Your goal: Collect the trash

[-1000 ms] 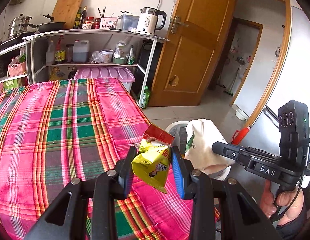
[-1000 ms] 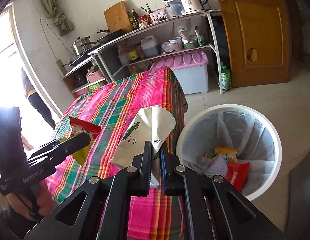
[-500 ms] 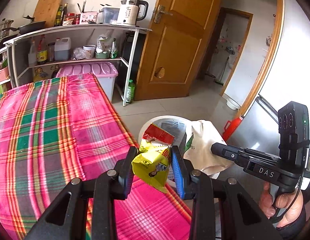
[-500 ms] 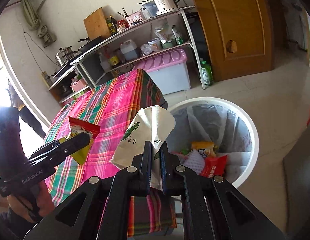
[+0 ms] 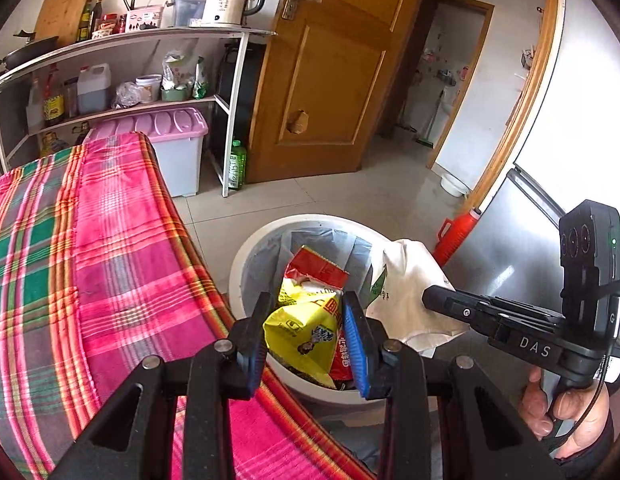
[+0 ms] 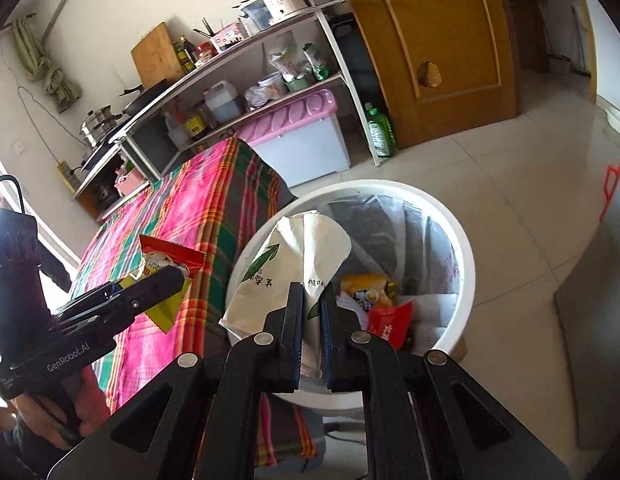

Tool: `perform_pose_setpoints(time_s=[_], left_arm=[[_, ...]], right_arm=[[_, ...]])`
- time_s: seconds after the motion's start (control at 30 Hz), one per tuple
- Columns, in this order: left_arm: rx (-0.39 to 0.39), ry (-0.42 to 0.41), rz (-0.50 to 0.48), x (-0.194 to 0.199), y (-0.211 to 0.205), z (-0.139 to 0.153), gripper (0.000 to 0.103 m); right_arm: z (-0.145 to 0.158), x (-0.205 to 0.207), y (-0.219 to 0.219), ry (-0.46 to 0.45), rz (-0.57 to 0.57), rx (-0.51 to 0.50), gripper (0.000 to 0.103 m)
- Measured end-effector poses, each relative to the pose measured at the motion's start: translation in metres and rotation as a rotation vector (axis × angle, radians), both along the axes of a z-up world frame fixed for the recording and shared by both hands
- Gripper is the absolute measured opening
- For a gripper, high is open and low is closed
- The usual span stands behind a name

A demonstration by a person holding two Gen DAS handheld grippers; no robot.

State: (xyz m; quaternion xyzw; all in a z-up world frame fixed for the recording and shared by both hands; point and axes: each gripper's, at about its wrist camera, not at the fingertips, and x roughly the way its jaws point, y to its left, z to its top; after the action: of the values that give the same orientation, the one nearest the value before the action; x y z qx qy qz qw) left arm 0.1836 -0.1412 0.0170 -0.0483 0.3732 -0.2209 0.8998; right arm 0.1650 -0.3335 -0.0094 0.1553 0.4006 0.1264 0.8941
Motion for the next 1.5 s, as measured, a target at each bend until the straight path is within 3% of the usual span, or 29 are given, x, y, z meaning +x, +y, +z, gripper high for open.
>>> perform_pose_setpoints(time_s=[0.53,0.63,0.73,1.1,1.5], left_arm=[[0.018,0.13,-0.04,0.029,-0.026,-0.028,0.039],[0.007,0.145,-0.036,0.031,-0.025,-0.03,0.048],[0.0,0.147,-0.032,0.031,-0.023,-0.03,0.048],[-0.015,0.069,-0.029,0.011,-0.013,-0.011,0.048],[-0.023,-0.036,0.001,-0.038,0.017,0.02,0.049]], right_arm=[[-0.029,0.011,-0.02,0.09,-0.041,-0.001,0.009],[-0.031,0.011,-0.021,0.094,-0.041,-0.005,0.014],[-0.029,0.01,-0.021,0.088,-0.041,-0.007,0.02],[-0.001,-0.009,-0.01,0.013,-0.043,-0.037,0.023],[0.034,-0.052,0.034,-0.101,0.01,-0.11,0.024]])
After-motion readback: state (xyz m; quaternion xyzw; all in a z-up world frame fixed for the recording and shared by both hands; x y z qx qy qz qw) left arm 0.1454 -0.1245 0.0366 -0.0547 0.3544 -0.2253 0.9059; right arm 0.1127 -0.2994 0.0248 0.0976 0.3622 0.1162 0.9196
